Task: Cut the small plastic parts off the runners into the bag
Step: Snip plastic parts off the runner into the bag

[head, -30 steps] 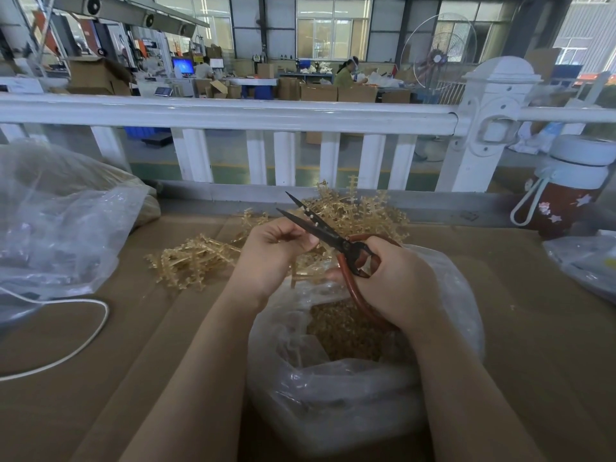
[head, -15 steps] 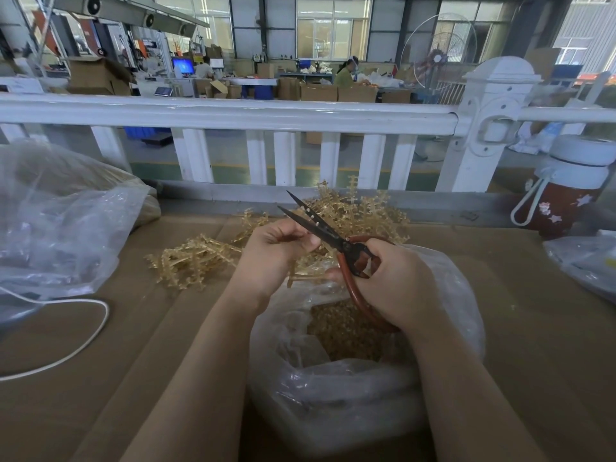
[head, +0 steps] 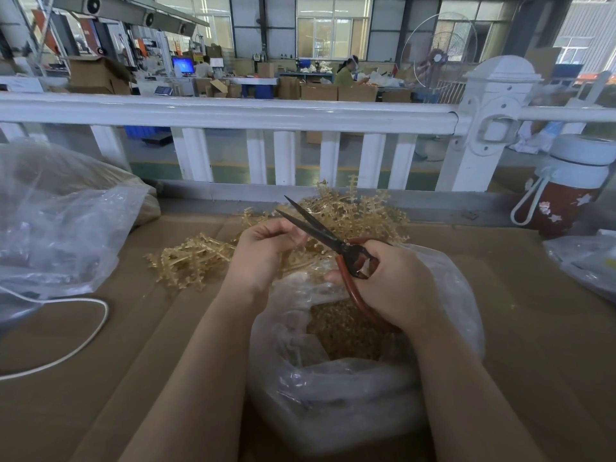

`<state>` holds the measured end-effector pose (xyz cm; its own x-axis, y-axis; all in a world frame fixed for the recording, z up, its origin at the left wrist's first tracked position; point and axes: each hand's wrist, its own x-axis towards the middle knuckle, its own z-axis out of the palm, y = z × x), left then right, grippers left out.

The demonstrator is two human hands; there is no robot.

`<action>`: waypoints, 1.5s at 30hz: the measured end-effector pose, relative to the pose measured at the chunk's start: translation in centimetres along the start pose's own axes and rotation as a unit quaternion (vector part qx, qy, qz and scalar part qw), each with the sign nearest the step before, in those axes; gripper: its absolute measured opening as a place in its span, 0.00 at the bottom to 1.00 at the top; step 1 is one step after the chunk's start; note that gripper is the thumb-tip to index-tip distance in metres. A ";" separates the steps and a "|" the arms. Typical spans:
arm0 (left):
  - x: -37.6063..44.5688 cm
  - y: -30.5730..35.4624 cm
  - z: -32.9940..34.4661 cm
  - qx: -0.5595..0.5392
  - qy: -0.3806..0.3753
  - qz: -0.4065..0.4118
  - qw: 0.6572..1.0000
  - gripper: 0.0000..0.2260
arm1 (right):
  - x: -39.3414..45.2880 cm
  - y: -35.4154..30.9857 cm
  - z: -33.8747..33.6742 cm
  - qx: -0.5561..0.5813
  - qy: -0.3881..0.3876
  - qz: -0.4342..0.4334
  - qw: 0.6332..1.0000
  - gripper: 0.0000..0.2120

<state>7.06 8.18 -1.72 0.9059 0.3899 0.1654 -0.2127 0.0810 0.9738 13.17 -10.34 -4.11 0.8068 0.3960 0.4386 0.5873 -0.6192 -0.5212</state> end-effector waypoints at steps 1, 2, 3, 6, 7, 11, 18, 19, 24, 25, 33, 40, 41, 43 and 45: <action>0.2 -0.1 -0.2 -0.014 0.009 -0.013 1.000 0.06 | 0.0 0.0 0.0 0.002 0.000 0.004 1.000 0.30; 0.1 0.1 -0.2 -0.027 0.011 -0.033 0.999 0.01 | 0.0 0.0 0.1 0.005 0.004 0.010 1.000 0.29; 0.3 -0.2 -0.4 -0.019 0.010 -0.040 0.999 0.04 | 0.0 0.1 0.2 0.010 0.012 0.019 1.000 0.27; -0.1 -0.1 0.1 0.029 -0.024 -0.057 0.998 0.03 | 0.2 0.3 0.5 0.043 0.027 0.052 0.997 0.19; -0.1 -0.3 0.3 0.042 -0.039 -0.050 0.997 0.03 | 0.2 0.3 0.6 0.064 0.026 0.060 0.996 0.17; -0.3 -0.3 0.5 0.050 -0.065 -0.046 0.996 0.04 | 0.4 0.3 0.7 0.159 0.023 0.085 0.983 0.10; -0.6 -0.1 0.6 0.029 -0.118 -0.056 0.991 0.07 | 0.5 -0.2 0.4 0.272 0.033 0.091 0.957 0.05; -0.5 -0.2 0.6 0.031 -0.117 -0.057 0.991 0.07 | 0.5 -0.2 0.4 0.271 0.035 0.087 0.958 0.05; -0.5 -0.2 0.5 0.031 -0.113 -0.062 0.991 0.11 | 0.6 -0.3 0.4 0.257 0.012 0.065 0.964 0.05; -0.5 -0.1 0.4 0.032 -0.110 -0.059 0.992 0.11 | 0.6 -0.3 0.4 0.252 0.010 0.064 0.966 0.06; -0.5 0.3 0.6 0.057 -0.064 -0.018 0.996 0.02 | 0.7 -0.1 0.4 0.243 0.009 0.067 0.968 0.06; -0.4 0.3 0.6 0.097 -0.038 0.025 0.994 0.02 | 0.6 -0.1 0.4 0.202 0.030 0.072 0.976 0.06; -0.4 0.3 0.6 0.098 -0.030 0.026 0.994 0.03 | 0.6 -0.1 0.4 0.186 0.037 0.081 0.978 0.05; -0.4 0.4 0.7 0.099 -0.011 0.030 0.995 0.03 | 0.6 0.0 0.5 0.136 0.056 0.090 0.985 0.08; -0.4 0.4 0.8 0.094 0.013 0.035 0.995 0.03 | 0.5 -0.1 0.5 0.092 0.073 0.078 0.990 0.17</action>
<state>6.90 7.33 -1.26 0.8809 0.4121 0.2326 -0.2013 -0.1186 0.9723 13.54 -9.75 -4.24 0.8782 0.1949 0.4368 0.4696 -0.5252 -0.7097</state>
